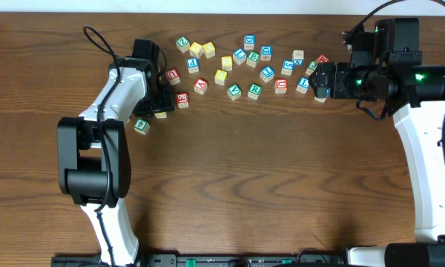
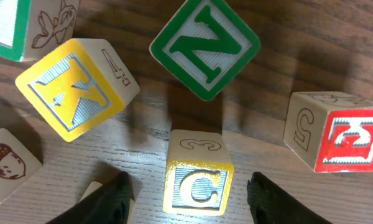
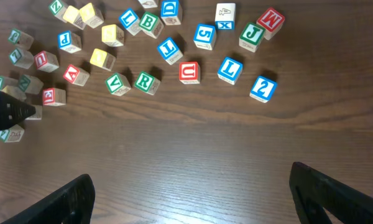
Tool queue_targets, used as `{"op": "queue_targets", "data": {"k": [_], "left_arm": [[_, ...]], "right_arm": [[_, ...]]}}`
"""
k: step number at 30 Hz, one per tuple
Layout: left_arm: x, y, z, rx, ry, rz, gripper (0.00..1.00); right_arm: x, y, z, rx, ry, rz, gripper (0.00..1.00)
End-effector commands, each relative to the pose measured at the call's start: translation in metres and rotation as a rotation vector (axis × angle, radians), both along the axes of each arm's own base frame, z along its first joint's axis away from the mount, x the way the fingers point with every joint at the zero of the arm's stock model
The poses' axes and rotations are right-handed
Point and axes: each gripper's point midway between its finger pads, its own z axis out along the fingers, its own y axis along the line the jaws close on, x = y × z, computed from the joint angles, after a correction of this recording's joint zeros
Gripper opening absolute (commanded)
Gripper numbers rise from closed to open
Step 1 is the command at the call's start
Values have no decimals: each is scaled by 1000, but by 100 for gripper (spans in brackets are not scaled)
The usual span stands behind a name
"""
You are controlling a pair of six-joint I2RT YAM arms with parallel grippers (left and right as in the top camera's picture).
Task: Spell out CORL
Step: 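Lower the left gripper over the yellow C block and close on it, then carry the yellow C block with the left gripper to the open table area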
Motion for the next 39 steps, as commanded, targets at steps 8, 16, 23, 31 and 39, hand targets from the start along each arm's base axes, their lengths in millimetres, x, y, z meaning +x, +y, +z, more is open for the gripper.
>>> {"op": "queue_targets", "data": {"k": [8, 16, 23, 31, 39], "left_arm": [[-2, 3, -18, 18, 32, -14, 43], [1, 3, -18, 17, 20, -14, 36], [2, 2, -18, 16, 15, -14, 29], [0, 3, -11, 16, 20, -14, 26], [-3, -1, 30, -9, -33, -18, 25]], "right_arm": [[2, 2, 6, 4, -13, -3, 95], [2, 2, 6, 4, -11, -2, 95], [1, 2, 5, 4, -5, -3, 95], [1, 2, 4, 4, -5, -3, 95], [2, 2, 5, 4, -8, -3, 96]]}}
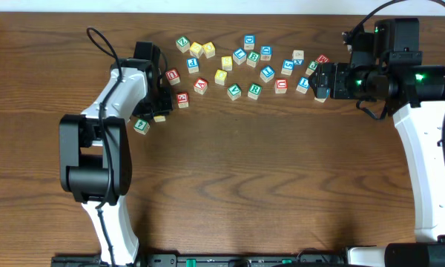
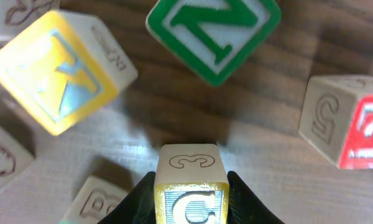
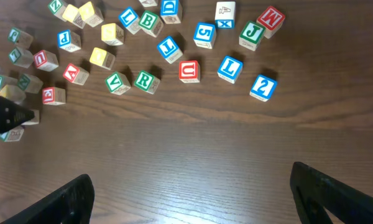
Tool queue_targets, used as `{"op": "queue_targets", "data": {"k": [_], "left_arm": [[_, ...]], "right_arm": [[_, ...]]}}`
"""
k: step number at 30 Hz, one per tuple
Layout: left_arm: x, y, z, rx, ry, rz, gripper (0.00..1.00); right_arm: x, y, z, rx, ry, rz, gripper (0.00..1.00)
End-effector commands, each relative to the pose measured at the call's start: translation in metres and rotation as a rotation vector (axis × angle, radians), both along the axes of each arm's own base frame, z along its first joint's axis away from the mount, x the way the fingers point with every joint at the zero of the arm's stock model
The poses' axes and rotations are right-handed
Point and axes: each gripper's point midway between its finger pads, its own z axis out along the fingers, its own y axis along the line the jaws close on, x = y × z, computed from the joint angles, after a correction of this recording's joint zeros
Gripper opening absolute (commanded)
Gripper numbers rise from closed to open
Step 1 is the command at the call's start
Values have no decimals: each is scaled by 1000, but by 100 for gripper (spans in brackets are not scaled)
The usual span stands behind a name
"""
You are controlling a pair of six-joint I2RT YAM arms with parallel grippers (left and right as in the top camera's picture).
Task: Spell out CORL
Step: 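Carry the yellow C block with the left gripper to the open table area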
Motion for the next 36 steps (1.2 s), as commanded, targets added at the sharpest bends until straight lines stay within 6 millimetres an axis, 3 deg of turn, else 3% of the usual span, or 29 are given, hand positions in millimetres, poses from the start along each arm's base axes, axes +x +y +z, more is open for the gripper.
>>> {"op": "queue_targets", "data": {"k": [1, 7, 12, 23, 36], "left_arm": [[5, -4, 41, -28, -86, -7, 25], [-9, -25, 81, -88, -125, -48, 25], [-28, -50, 92, -96, -98, -80, 25], [-57, -112, 79, -85, -37, -169, 25], [-40, -141, 33, -60, -42, -156, 25]], "right_arm": [[3, 2, 5, 4, -13, -3, 96], [2, 2, 5, 4, -9, -3, 96], [2, 2, 5, 4, -8, -3, 96], [2, 2, 4, 4, -6, -3, 96], [0, 1, 2, 0, 7, -4, 97]]}}
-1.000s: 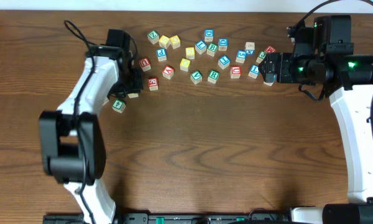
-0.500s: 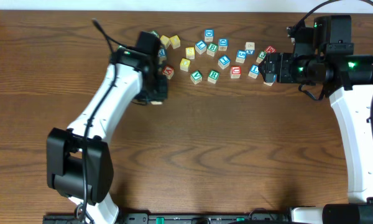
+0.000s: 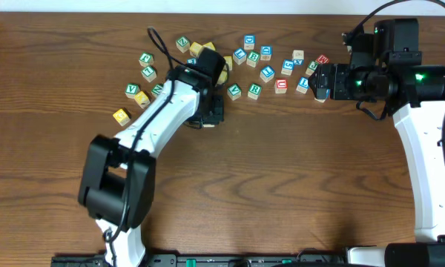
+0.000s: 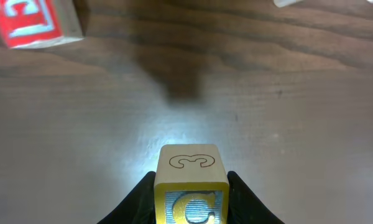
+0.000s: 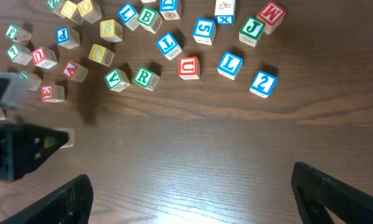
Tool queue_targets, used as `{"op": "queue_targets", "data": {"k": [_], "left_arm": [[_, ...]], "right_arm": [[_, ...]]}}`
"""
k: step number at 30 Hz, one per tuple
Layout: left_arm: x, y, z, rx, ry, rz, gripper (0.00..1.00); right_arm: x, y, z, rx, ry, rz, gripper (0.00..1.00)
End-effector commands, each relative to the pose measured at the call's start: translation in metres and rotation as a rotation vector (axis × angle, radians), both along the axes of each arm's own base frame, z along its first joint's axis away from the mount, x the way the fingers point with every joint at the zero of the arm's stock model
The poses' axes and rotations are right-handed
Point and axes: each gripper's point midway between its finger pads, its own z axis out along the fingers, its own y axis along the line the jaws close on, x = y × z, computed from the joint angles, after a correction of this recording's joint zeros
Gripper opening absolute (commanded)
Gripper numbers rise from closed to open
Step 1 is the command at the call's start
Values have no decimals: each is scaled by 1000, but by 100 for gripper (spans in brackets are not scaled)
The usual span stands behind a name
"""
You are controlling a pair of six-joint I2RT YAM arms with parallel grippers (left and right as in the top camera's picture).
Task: Spell out CORL
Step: 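Carry the yellow C block with the left gripper to the open table area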
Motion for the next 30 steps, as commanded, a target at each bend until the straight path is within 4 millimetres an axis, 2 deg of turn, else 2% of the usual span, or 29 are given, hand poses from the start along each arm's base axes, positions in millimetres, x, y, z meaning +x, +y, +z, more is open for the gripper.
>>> {"op": "queue_targets", "data": {"k": [1, 9, 18, 25, 30], "left_arm": [[5, -1, -21, 19, 13, 22, 25], [8, -3, -38, 23, 19, 13, 25], [11, -5, -46, 21, 14, 11, 25], [11, -10, -62, 29, 29, 1, 25], [14, -12, -62, 23, 15, -4, 25]], "right_arm": [[3, 0, 3, -7, -5, -9, 97], [3, -2, 2, -18, -4, -16, 97], [3, -2, 2, -18, -3, -16, 98], [2, -3, 2, -19, -2, -17, 98], [3, -3, 2, -19, -3, -17, 99]]}}
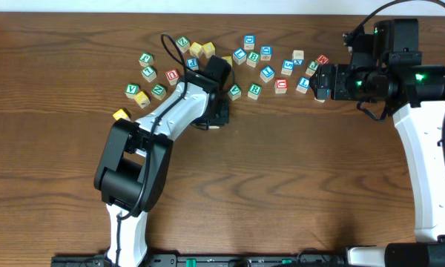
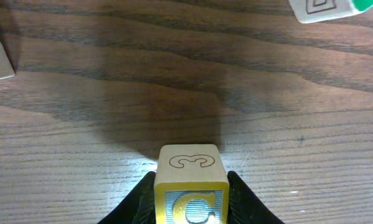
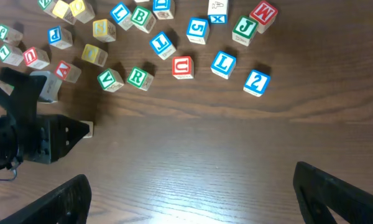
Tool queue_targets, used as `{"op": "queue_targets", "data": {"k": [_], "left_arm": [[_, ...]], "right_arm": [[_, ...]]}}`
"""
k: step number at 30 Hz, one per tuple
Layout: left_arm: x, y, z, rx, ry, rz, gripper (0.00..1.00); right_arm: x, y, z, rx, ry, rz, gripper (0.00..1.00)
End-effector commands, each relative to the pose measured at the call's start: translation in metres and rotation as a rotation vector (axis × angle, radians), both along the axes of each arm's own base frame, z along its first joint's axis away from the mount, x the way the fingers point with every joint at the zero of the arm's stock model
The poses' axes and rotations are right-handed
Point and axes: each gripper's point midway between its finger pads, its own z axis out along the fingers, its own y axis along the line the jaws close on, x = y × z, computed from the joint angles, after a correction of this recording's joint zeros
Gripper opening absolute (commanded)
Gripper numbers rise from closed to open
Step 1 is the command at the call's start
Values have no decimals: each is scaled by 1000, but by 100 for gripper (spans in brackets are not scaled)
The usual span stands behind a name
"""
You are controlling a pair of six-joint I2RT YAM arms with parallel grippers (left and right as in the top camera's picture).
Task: Spell out CORL
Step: 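Carry the yellow C block with the left gripper to the open table area, then set the C block down and open the left gripper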
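My left gripper [image 2: 191,200] is shut on a yellow C block [image 2: 191,186] with a 3 on its top face. It holds the block low over bare wood; whether the block touches the table is unclear. Overhead, this gripper [image 1: 218,117] sits just in front of the row of blocks, left of centre. A green R block [image 3: 137,77] and a blue L block [image 3: 223,63] lie in that row. I cannot pick out an O block. My right gripper [image 3: 193,199] is open with nothing between its fingers, at the right end of the row [image 1: 320,81].
Several letter blocks are scattered along the back of the table, among them a green V [image 3: 109,79], a red U [image 3: 183,66] and a blue 2 [image 3: 256,82]. A smaller group lies at the back left [image 1: 144,74], with one yellow block [image 1: 120,115] apart from it.
My left gripper, still shut on the C block, has moved slightly to the right. The red block has left its wrist view. The right arm has not moved.
My left gripper stood open around the C block in the left cluster, then was shut on it. Later it held the block further right, in front of the row's middle. Now it is a little further right. The right gripper stayed open in place.
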Motion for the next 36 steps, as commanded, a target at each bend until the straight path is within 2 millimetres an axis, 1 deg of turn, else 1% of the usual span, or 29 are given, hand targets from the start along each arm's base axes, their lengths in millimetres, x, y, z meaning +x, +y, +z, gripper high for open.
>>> {"op": "queue_targets", "data": {"k": [1, 10, 11, 12, 16, 22, 27, 31, 32, 35, 36], "left_arm": [[-3, 2, -9, 18, 15, -1, 25], [-4, 2, -10, 19, 16, -8, 26], [-4, 2, -10, 19, 16, -8, 27], [-4, 2, -10, 19, 16, -8, 32], [-4, 2, -10, 20, 19, -8, 37], [-6, 3, -9, 22, 24, -8, 42], [-7, 4, -6, 23, 24, -13, 42], [-2, 3, 10, 8, -12, -19, 45], [0, 3, 17, 2, -28, -21, 47], [6, 4, 41, -14, -72, -26, 49], [8, 5, 49, -21, -88, -23, 51]], "right_arm": [[3, 2, 3, 2, -5, -4, 99], [1, 1, 2, 1, 1, -5, 99], [1, 1, 2, 1, 2, -4, 99], [1, 1, 2, 1, 2, -4, 99], [1, 1, 2, 1, 3, -4, 99], [1, 1, 2, 1, 5, -4, 99], [0, 1, 1, 1, 8, -4, 99], [-1, 1, 1, 1, 12, -4, 99], [-1, 1, 1, 1, 12, -4, 98], [-1, 1, 1, 1, 12, -4, 99], [-1, 1, 1, 1, 12, -4, 99]]}}
